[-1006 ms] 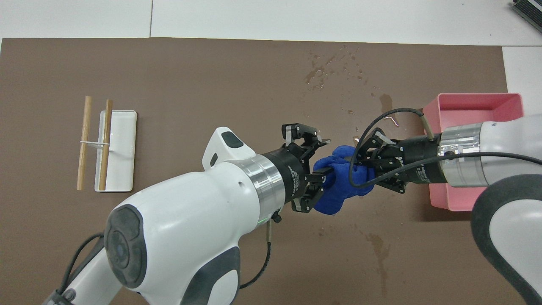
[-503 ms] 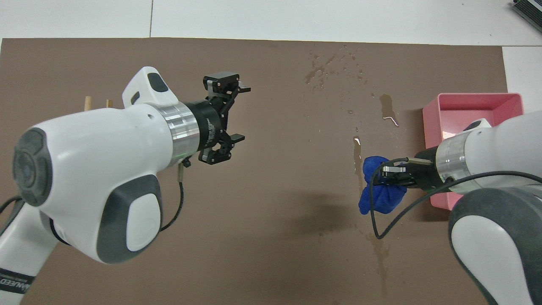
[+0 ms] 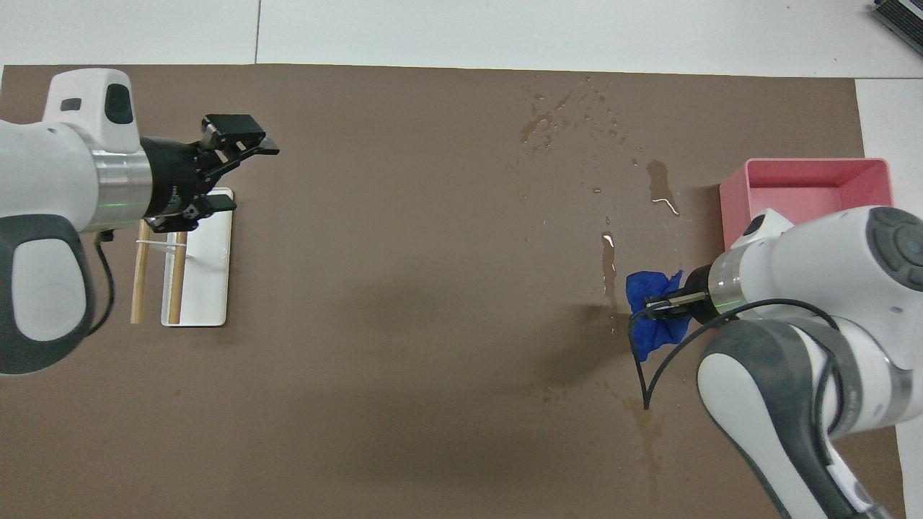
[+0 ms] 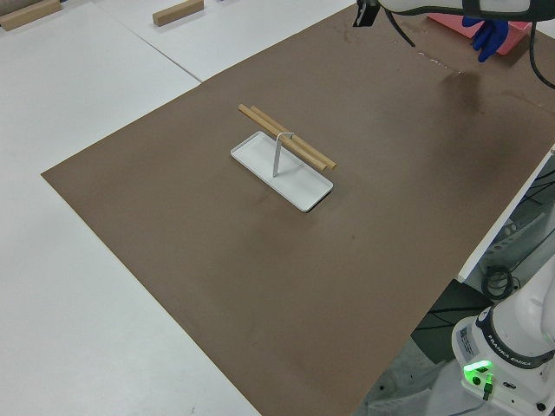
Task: Wipe water with towel using both arms
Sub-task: 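Lower the towel onto the water with the right gripper while the left gripper retracts, then wipe the towel across the water spill with the right gripper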
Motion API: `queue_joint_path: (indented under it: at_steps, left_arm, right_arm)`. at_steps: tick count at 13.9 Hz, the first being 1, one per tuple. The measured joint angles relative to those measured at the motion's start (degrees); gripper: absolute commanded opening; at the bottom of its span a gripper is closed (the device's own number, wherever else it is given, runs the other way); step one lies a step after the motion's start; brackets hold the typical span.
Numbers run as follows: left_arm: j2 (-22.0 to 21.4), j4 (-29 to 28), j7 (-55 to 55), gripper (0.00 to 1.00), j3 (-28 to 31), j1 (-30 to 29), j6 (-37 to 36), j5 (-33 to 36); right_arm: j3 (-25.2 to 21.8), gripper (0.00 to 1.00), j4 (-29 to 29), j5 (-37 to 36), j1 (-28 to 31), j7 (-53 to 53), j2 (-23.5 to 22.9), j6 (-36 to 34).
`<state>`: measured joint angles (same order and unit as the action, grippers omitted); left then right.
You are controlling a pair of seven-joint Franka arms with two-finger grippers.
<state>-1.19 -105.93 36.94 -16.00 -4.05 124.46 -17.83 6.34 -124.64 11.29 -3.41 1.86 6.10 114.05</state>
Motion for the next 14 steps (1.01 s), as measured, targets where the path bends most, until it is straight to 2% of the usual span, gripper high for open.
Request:
queue_joint_path:
  at_steps: [3, 5, 9, 14]
  left_arm:
    - [-0.4, 0.8, -15.1, 1.00, 0.1, -2.1, -7.3, 10.3]
    - [-0.6, 2.9, -23.5, 1.00, 0.1, -2.2, -15.3, 14.5]
    - [-1.9, 7.0, -36.7, 1.00, 2.6, -2.4, -27.1, 15.8]
    - [-2.6, 6.9, -40.0, 1.00, 5.4, -1.5, -28.9, 15.8]
  right_arm:
    - [0.0, 0.00, -2.2, 0.0, 0.0, -0.2, -5.3, 3.6]
    - [0.1, 0.00, -2.4, 0.0, -0.2, -2.4, -7.2, 5.4]
    - [0.1, 0.00, -2.9, 0.1, -2.4, -6.1, -9.7, 12.6]
    - [0.2, 0.00, -2.8, 0.9, -3.0, -6.4, -14.6, 21.3]
